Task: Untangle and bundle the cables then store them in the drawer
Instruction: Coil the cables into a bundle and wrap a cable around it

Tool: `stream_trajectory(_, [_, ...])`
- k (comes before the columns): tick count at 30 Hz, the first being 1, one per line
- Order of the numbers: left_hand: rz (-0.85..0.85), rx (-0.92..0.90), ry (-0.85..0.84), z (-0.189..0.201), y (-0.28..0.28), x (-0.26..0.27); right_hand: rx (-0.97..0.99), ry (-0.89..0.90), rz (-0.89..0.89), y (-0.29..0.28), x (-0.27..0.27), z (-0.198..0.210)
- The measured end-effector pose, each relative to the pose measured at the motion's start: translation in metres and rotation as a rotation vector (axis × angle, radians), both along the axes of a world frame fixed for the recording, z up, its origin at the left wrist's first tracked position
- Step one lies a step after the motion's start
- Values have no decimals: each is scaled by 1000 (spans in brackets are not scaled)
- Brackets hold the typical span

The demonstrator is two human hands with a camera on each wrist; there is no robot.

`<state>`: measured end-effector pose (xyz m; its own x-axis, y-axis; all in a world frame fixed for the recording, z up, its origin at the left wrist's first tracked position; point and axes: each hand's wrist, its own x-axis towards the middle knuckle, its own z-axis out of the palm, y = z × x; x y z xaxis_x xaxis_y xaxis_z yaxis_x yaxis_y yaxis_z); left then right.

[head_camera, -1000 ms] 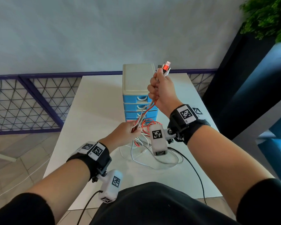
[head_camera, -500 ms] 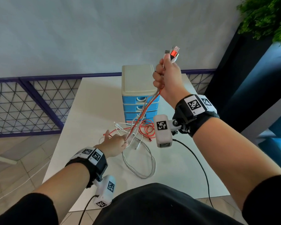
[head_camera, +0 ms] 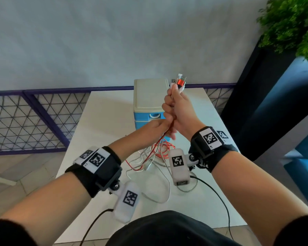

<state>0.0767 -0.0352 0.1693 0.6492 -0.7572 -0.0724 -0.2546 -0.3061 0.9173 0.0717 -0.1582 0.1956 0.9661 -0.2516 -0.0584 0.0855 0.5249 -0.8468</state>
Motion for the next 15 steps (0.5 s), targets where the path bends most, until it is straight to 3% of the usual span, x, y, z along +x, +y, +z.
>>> stream_trajectory(8, [62, -92, 181, -9, -15, -5, 29, -50, 30, -5, -3, 1])
stream_trajectory(11, [11, -110, 183, -10, -10, -2, 4, -52, 60, -6, -3, 0])
stream_trajectory(15, [-114, -97, 383, -6, 2, 2, 18, -42, 108, 0, -3, -2])
